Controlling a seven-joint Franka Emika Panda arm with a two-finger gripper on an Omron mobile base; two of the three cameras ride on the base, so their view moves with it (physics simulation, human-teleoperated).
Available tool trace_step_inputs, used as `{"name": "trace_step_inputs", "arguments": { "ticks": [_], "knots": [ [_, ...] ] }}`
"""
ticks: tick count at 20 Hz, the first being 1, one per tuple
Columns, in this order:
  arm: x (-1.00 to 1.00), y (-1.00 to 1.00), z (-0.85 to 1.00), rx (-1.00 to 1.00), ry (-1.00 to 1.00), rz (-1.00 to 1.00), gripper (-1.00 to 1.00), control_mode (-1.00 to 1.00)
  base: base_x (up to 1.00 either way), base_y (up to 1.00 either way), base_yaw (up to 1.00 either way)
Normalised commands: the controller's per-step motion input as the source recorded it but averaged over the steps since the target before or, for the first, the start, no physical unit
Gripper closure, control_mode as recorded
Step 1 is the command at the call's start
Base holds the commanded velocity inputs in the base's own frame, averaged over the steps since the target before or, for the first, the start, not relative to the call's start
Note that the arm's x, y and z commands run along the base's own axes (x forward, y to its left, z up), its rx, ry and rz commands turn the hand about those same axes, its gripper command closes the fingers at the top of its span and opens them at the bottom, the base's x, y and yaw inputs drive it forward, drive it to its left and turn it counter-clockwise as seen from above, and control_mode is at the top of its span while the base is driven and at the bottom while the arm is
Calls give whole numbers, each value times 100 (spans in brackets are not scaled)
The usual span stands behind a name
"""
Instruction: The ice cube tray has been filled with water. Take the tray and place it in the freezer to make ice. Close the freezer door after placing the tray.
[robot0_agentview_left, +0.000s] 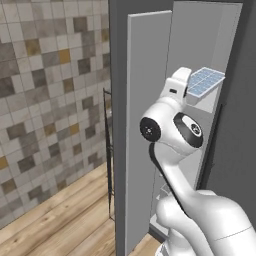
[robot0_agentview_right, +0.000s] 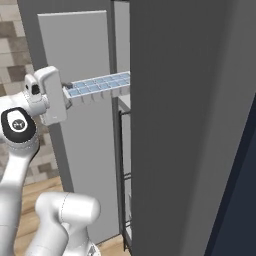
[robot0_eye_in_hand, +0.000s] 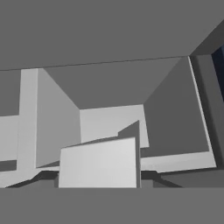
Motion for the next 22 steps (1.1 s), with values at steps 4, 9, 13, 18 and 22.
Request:
{"name": "trace_step_inputs", "arguments": {
  "ticks": [4,9,13,18,22],
  "knots": [
    [0,-3,0,0,0,0,100,-100,0,0,0],
    [0,-12,0,1,0,0,100,-100,0,0,0],
    [13,-25,0,4,2,0,100,-100,0,0,0],
    [28,-28,0,8,10,4,100,-100,0,0,0],
    [31,-23,0,8,11,8,100,-100,0,0,0]
  ]
}}
